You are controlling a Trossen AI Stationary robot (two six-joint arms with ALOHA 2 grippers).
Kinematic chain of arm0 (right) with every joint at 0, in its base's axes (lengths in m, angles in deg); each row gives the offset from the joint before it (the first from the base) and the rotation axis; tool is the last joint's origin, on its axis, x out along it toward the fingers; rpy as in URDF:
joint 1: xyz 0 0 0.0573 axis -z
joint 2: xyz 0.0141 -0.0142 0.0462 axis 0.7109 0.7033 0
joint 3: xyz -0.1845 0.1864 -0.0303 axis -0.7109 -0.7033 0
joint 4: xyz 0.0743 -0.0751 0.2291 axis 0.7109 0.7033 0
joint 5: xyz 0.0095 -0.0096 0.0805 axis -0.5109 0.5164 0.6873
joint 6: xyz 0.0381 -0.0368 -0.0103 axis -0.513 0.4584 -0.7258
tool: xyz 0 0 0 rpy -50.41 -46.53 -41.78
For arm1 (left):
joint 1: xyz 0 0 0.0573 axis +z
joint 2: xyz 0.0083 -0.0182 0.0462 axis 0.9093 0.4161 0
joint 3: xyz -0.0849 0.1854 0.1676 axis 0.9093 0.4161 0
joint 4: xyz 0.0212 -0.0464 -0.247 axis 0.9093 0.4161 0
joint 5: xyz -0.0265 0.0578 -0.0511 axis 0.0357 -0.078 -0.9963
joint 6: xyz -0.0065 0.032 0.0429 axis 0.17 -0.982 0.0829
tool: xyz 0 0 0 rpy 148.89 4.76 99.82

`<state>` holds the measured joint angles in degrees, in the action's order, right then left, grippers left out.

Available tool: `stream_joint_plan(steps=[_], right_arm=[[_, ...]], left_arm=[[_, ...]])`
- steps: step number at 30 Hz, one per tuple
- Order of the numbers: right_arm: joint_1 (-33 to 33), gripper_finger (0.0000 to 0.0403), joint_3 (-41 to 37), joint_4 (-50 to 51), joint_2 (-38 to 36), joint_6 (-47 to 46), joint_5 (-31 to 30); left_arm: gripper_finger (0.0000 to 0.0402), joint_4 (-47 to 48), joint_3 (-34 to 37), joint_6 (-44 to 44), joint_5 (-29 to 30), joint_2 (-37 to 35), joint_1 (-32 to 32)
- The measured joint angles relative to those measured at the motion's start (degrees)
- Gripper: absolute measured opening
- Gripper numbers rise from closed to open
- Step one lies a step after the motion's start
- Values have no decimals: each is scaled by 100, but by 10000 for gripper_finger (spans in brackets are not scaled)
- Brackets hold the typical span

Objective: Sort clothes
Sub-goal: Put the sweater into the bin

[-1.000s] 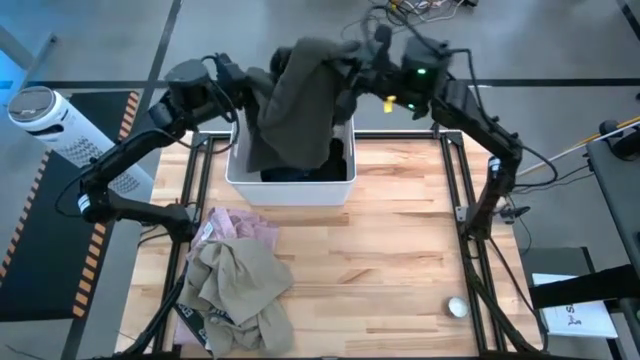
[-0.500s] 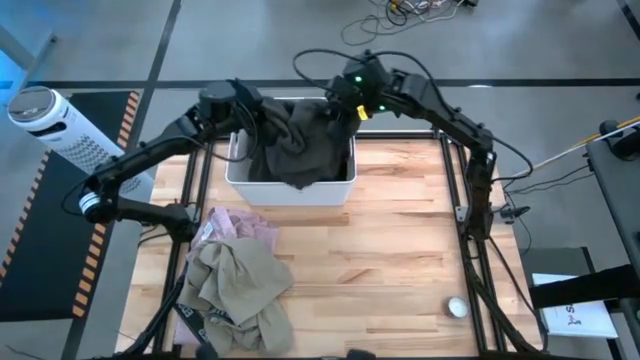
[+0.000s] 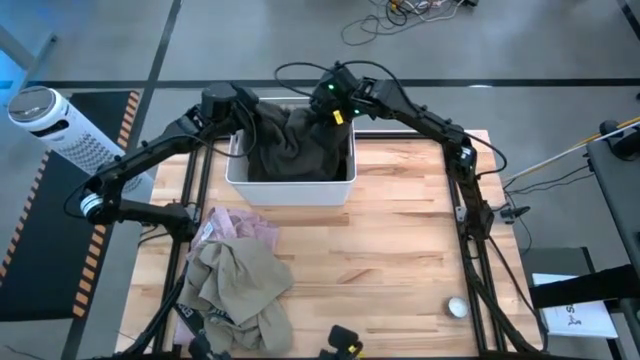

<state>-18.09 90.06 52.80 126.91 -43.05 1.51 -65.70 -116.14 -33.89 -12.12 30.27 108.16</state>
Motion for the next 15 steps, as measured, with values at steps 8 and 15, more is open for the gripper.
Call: stream_joint_plan(steps=[8, 15], right_arm=[[-6, 225, 0, -26, -218, 51, -255], [-6, 284, 2, -178, -650, 266, -245]], left_arm=[[194, 693, -257, -96, 1, -41, -5], [289, 1650, -1141, -202, -61, -41, -39]])
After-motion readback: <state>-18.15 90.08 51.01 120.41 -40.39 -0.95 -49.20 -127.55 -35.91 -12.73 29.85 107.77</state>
